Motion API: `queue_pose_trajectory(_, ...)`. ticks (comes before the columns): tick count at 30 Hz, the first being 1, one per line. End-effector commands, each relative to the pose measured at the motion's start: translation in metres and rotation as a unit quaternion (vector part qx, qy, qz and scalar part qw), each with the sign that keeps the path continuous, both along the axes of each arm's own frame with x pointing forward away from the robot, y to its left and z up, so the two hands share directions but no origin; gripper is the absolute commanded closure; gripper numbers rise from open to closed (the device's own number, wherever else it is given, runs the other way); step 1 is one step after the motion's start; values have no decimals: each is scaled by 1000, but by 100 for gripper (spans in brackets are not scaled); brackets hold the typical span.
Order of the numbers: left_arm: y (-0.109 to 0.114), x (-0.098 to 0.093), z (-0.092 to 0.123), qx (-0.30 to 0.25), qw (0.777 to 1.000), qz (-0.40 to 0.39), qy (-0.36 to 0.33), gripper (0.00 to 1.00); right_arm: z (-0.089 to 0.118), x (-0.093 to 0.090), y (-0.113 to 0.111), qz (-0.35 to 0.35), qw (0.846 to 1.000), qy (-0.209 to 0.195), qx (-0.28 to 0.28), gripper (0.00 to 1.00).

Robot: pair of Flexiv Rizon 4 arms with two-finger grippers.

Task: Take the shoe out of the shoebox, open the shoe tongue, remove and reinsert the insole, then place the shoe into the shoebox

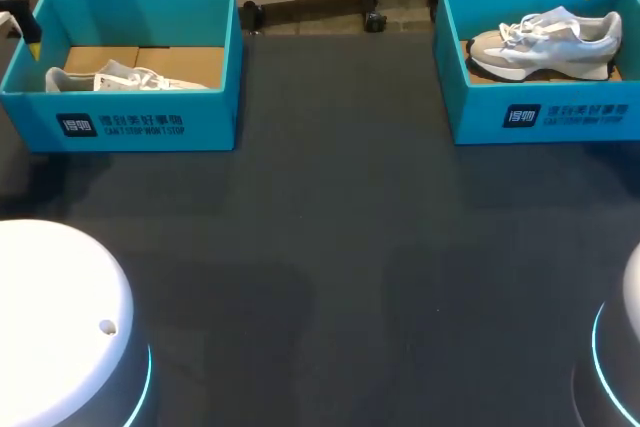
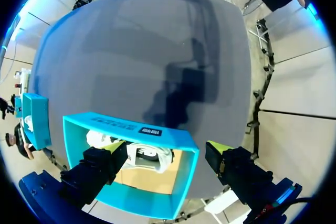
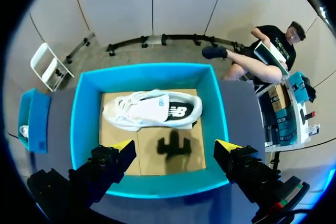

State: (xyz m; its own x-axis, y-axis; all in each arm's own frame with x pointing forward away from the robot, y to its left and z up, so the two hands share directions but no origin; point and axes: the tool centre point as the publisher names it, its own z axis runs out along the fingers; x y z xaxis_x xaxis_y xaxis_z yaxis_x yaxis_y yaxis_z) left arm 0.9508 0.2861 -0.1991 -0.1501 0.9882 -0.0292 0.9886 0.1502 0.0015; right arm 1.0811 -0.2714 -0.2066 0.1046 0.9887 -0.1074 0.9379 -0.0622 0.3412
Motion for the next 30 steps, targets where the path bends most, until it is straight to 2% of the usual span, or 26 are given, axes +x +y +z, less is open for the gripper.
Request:
queue_pose_trajectory(1, 0, -2, 0, 1, 1000, 0, -2, 0, -17, 28, -15, -8, 998, 55, 24, 0)
queue_pose_trajectory(5, 0, -2, 0, 1, 1000, 0, -2, 0, -25, 39, -24, -8, 996, 84, 33, 0)
queue_pose_trajectory(14, 0, -2, 0, 1, 1000, 0, -2, 0, -40, 50, -37, -24, 989, 135, 49, 0)
queue_pose_trajectory(30, 0, -2, 0, 1, 1000, 0, -2, 0, -77, 63, -47, -32, 985, 158, 60, 0)
